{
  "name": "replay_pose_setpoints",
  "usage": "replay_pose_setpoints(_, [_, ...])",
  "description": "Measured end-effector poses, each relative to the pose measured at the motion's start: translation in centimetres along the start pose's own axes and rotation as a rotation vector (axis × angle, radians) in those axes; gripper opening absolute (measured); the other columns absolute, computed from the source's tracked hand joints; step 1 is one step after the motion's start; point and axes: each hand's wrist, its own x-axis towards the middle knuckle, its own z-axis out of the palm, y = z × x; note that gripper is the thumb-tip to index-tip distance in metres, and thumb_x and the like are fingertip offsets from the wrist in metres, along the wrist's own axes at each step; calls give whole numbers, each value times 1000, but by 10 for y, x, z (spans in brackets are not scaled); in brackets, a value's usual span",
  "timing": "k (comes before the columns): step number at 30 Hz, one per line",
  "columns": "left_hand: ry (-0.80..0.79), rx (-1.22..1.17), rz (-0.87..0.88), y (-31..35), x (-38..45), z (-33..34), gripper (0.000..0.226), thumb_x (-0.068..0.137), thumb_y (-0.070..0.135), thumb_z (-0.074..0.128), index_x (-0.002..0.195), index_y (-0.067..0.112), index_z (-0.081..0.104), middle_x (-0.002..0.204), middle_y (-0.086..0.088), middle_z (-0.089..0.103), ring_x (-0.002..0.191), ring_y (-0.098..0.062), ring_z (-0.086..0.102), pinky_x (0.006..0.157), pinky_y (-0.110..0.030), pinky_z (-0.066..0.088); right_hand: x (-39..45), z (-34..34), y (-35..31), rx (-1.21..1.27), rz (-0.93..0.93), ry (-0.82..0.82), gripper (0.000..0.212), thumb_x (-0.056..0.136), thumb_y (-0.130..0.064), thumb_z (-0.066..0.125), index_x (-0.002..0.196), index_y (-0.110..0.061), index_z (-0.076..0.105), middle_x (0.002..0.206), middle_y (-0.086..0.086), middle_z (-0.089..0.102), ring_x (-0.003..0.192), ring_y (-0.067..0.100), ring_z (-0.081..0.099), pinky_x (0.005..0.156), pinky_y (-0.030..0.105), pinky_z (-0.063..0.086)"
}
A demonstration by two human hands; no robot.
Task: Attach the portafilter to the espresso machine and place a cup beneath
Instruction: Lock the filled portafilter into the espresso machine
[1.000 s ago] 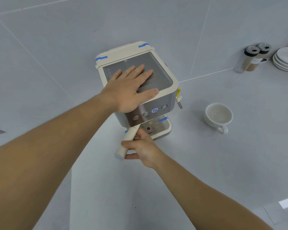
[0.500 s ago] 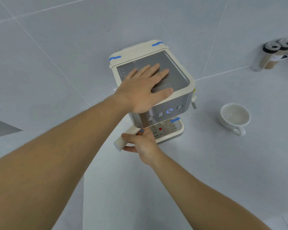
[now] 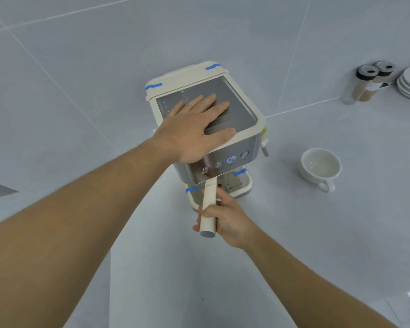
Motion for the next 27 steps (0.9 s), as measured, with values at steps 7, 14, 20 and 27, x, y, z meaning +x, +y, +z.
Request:
replay_pose_setpoints(7, [-1,5,-2,-3,-1,-1,77,80,77,22,150,44,19,165,9,12,151,-13,6,120,-41,-1,-10,-23,-20,-175,56,46,17,86,-6,66,102,-11,64,68,8,62,57,24,58,55,37,54])
replay_pose_setpoints(14, [1,-2,-3,-4,-1,1,77,79,79,21,150,47,19,165,9,14,151,-12,7,120,-41,-1,-13,-52,-50,-274,184,-94,12,91,-5,63,103,-5,60,71,9,61,61,25,59,57,38,56])
replay_pose_setpoints(20, [10,-3,-7,-2,-2,1,75,82,77,24,150,46,20,164,10,16,151,-13,8,119,-39,-1,-12,-59,-59,-273,251,-133,22,91,-3,63,112,-4,58,73,11,61,61,26,60,57,38,56])
replay_pose_setpoints(27, [29,-38,-32,0,-5,-2,75,81,75,29,149,44,25,163,10,19,150,-11,10,119,-37,1,-17,-58,-60,-258,278,-124,16,93,-3,61,109,-3,61,76,11,64,64,24,62,61,38,58])
